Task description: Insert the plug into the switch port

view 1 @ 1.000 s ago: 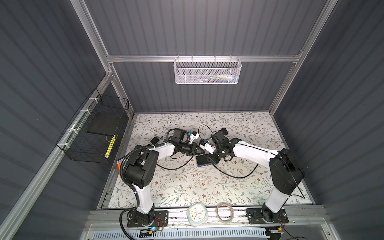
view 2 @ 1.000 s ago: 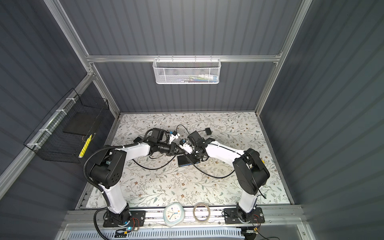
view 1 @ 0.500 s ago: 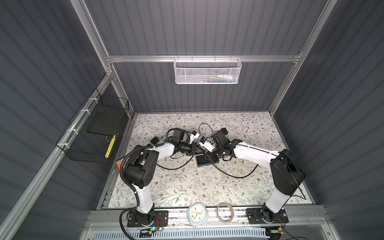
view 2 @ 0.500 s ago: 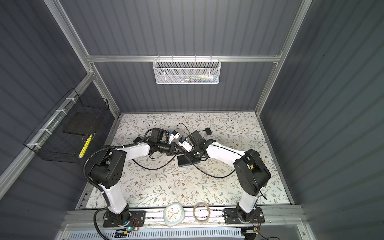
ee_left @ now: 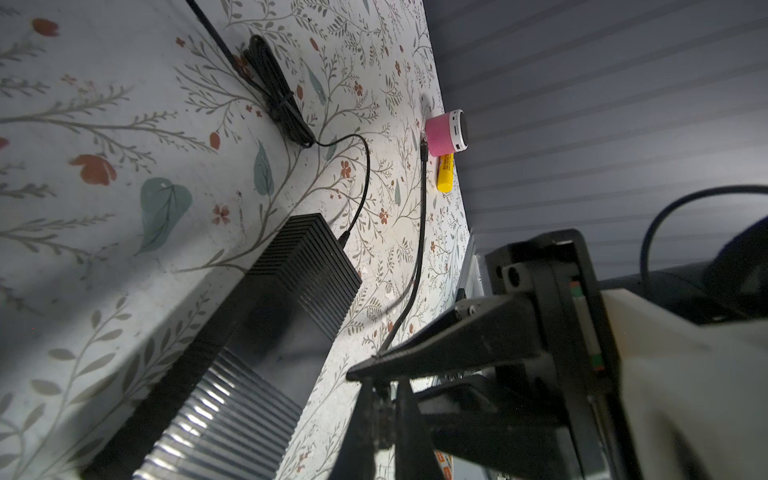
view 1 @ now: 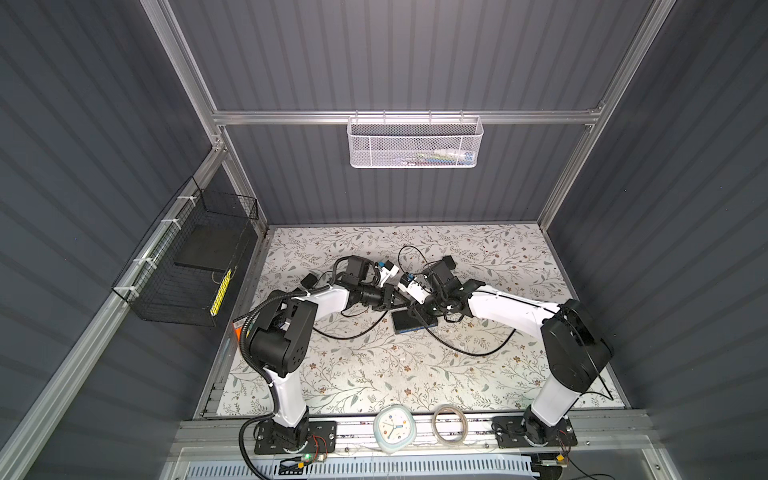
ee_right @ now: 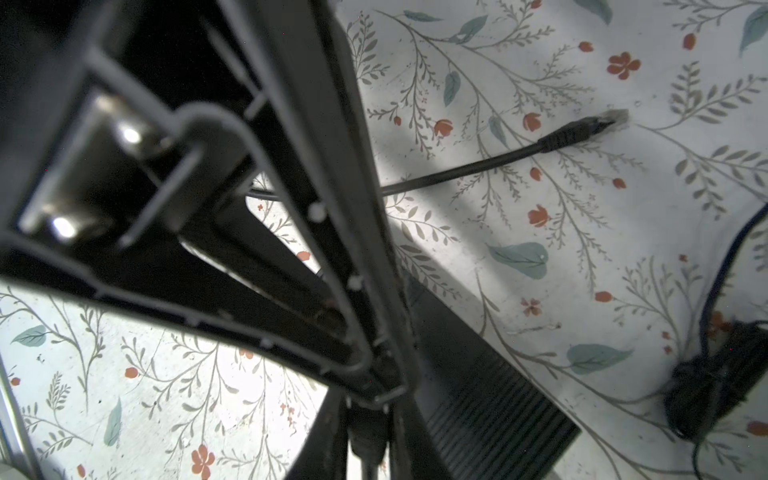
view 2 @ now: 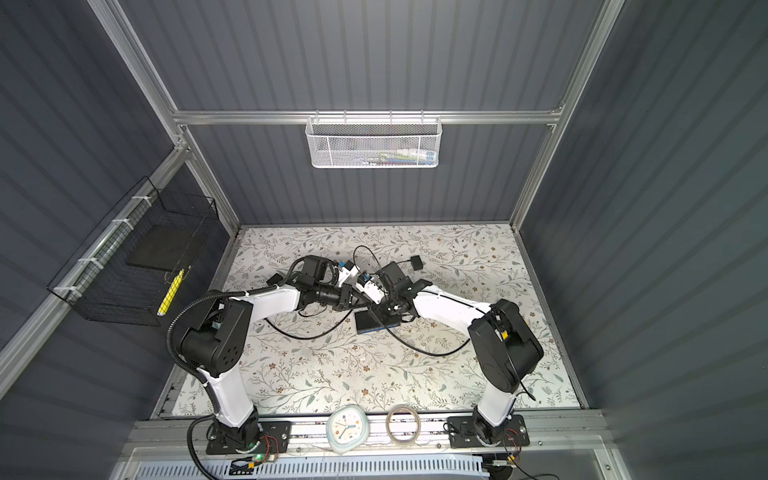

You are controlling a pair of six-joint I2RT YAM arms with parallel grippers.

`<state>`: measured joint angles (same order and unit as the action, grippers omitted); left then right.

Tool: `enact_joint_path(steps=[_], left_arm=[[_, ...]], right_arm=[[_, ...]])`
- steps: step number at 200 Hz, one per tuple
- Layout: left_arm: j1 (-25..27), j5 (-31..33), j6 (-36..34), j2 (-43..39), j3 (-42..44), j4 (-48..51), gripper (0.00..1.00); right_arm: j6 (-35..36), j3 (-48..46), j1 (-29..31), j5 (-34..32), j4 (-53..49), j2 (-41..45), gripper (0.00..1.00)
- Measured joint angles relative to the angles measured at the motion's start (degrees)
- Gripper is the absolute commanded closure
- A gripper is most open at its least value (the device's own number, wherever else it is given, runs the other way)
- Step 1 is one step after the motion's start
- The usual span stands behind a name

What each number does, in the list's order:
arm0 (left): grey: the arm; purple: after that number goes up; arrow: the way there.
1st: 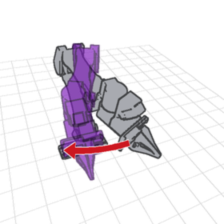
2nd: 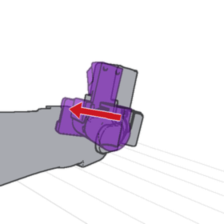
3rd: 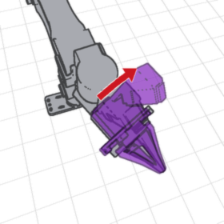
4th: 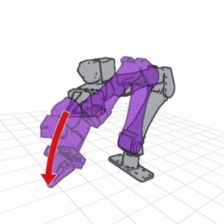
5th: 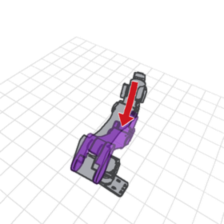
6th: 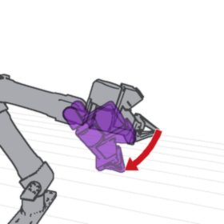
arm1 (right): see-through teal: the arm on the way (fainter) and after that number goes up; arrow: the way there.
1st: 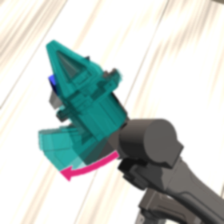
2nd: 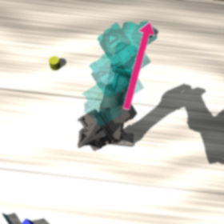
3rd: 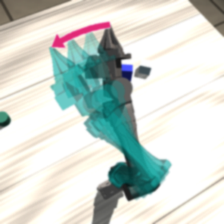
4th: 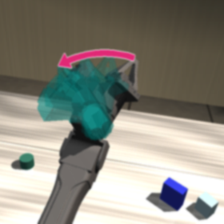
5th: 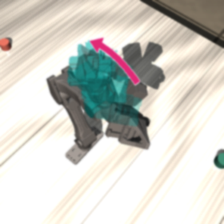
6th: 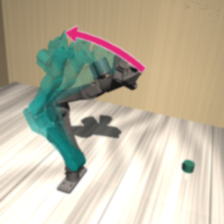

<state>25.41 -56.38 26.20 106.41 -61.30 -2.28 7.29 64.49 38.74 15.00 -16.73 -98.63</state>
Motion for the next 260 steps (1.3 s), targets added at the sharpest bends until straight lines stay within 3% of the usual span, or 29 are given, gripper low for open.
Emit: enact_joint_path(steps=[120, 160, 199, 239, 260], left_arm=[[0.1, -0.5, 0.0, 0.0, 0.0, 0.0, 1.0], [0.1, -0.5, 0.0, 0.0, 0.0, 0.0, 1.0], [0.1, -0.5, 0.0, 0.0, 0.0, 0.1, 1.0], [-0.3, -0.2, 0.0, 0.0, 0.0, 0.1, 0.82], [-1.4, 1.1, 0.0, 0.0, -0.6, 1.4, 0.77]], right_arm=[[-2.4, -4.8, 0.0, -1.1, 4.0, 3.9, 0.79], [-2.6, -5.0, 0.0, -0.9, 4.7, 4.0, 0.85], [-2.7, -5.2, 0.0, -0.7, 5.2, 4.0, 0.98], [-2.7, -5.2, 0.0, -0.7, 4.8, 4.0, 1.0], [-2.8, -5.7, -0.2, -1.3, 3.0, 4.2, 1.0]])
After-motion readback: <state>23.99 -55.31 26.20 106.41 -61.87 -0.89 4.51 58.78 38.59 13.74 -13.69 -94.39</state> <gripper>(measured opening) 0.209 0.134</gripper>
